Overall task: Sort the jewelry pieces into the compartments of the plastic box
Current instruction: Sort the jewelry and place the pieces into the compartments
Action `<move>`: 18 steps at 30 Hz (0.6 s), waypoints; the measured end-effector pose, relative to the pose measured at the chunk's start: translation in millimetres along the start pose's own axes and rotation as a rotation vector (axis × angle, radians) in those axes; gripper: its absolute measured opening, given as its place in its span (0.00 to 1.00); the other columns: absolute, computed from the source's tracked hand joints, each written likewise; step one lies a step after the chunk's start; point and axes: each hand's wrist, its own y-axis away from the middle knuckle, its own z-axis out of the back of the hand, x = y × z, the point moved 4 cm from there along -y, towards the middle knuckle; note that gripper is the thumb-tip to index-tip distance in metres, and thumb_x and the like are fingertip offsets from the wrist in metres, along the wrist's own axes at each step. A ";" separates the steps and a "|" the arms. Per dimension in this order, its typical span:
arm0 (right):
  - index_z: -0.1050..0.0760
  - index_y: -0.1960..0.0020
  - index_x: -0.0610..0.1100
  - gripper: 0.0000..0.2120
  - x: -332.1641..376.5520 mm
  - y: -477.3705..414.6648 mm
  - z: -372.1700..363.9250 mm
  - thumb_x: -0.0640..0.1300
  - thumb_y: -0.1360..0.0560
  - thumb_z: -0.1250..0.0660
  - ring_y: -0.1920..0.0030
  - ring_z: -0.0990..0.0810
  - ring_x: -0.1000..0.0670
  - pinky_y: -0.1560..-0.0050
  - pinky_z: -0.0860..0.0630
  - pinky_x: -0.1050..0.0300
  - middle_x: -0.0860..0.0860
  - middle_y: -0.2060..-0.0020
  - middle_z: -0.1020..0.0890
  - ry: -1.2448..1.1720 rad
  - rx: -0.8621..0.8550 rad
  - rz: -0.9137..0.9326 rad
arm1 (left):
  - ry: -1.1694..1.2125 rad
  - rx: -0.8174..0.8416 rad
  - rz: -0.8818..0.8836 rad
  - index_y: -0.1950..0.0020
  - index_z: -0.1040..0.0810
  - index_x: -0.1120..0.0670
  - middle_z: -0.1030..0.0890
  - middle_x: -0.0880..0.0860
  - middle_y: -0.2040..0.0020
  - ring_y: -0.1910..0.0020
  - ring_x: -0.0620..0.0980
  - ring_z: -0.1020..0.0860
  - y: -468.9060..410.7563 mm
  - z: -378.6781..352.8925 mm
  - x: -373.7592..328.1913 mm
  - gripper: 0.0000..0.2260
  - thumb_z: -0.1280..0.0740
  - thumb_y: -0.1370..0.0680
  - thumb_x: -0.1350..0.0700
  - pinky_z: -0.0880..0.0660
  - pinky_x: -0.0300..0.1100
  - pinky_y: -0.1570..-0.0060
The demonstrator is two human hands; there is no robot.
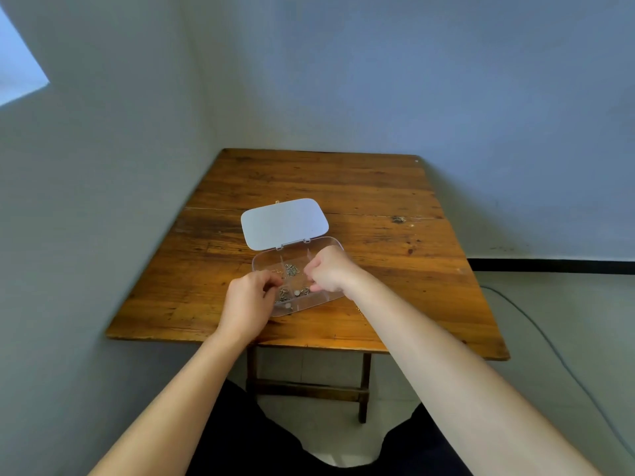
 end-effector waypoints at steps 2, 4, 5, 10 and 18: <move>0.19 0.42 0.33 0.11 2.2 -0.2 -0.4 0.35 0.22 0.35 0.46 0.15 0.39 0.47 0.17 0.50 0.37 0.47 0.16 0.102 0.026 0.021 | -0.005 -0.025 -0.023 0.47 0.16 0.55 0.15 0.52 0.50 0.55 0.43 0.23 3.0 -1.6 -0.4 0.09 0.31 0.23 0.65 0.33 0.26 0.61; 0.18 0.42 0.37 0.12 3.4 3.1 2.8 0.35 0.21 0.36 0.44 0.17 0.40 0.44 0.19 0.49 0.41 0.44 0.17 0.171 0.013 0.064 | 0.004 -0.046 -0.036 0.48 0.15 0.55 0.15 0.53 0.51 0.55 0.44 0.23 4.0 -1.8 0.2 0.09 0.31 0.23 0.65 0.32 0.27 0.60; 0.17 0.42 0.40 0.12 3.0 6.1 6.9 0.36 0.21 0.37 0.43 0.18 0.42 0.43 0.19 0.50 0.44 0.42 0.17 0.178 -0.020 0.094 | 0.005 -0.051 -0.045 0.48 0.16 0.55 0.15 0.53 0.51 0.55 0.44 0.22 4.5 -1.8 0.4 0.08 0.31 0.23 0.65 0.31 0.29 0.59; 0.18 0.40 0.47 0.12 -18.1 26.2 47.2 0.42 0.19 0.36 0.42 0.20 0.53 0.45 0.26 0.60 0.52 0.41 0.16 0.021 -0.319 0.266 | -0.044 -0.068 -0.088 0.47 0.17 0.56 0.16 0.53 0.50 0.52 0.51 0.19 6.7 -2.9 -2.5 0.08 0.32 0.22 0.64 0.25 0.39 0.57; 0.21 0.36 0.52 0.13 -117.2 40.6 67.3 0.51 0.19 0.37 0.42 0.24 0.53 0.51 0.30 0.66 0.53 0.41 0.22 0.224 -0.369 0.186 | -0.238 -0.174 -0.330 0.49 0.17 0.59 0.17 0.57 0.50 0.50 0.58 0.22 26.5 -18.9 -42.9 0.07 0.29 0.26 0.65 0.25 0.53 0.52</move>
